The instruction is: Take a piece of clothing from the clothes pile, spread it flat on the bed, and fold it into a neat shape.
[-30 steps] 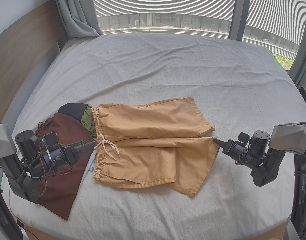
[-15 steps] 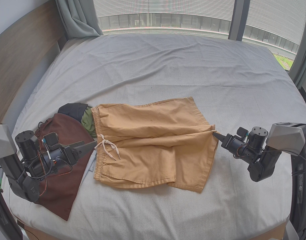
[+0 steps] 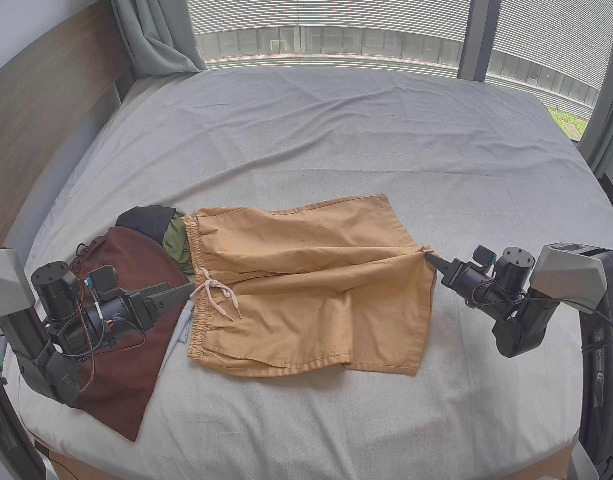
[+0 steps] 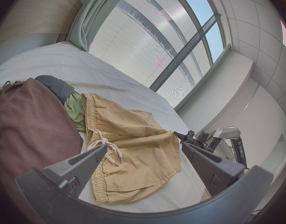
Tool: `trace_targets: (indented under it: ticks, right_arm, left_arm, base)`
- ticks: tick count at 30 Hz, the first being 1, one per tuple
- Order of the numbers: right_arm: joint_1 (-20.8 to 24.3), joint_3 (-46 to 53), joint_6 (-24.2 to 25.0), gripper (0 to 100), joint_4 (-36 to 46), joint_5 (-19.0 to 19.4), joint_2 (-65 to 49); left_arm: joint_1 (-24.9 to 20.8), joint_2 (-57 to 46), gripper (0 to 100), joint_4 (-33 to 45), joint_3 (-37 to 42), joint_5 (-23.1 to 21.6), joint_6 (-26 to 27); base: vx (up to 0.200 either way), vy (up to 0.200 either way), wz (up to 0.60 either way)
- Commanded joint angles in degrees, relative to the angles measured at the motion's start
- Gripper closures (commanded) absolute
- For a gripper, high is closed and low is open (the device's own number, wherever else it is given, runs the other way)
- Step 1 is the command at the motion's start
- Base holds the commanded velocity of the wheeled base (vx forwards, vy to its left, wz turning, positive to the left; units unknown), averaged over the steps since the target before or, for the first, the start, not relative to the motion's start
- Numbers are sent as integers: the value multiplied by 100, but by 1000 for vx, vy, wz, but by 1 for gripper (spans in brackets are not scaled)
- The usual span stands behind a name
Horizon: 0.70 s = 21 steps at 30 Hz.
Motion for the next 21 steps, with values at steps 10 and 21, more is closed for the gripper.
trace_targets:
  ticks: [10,21]
  right_arm:
    - [62,-39,-127,100,-15,-43,139]
    - [45,638,-830,0,-6,-43,-353]
  left_arm:
    - [0,39,0,3,-1,-1,2]
    - [-9,39,0,-5,8,-1,2]
  base:
    - [0,0,0]
    - [0,0,0]
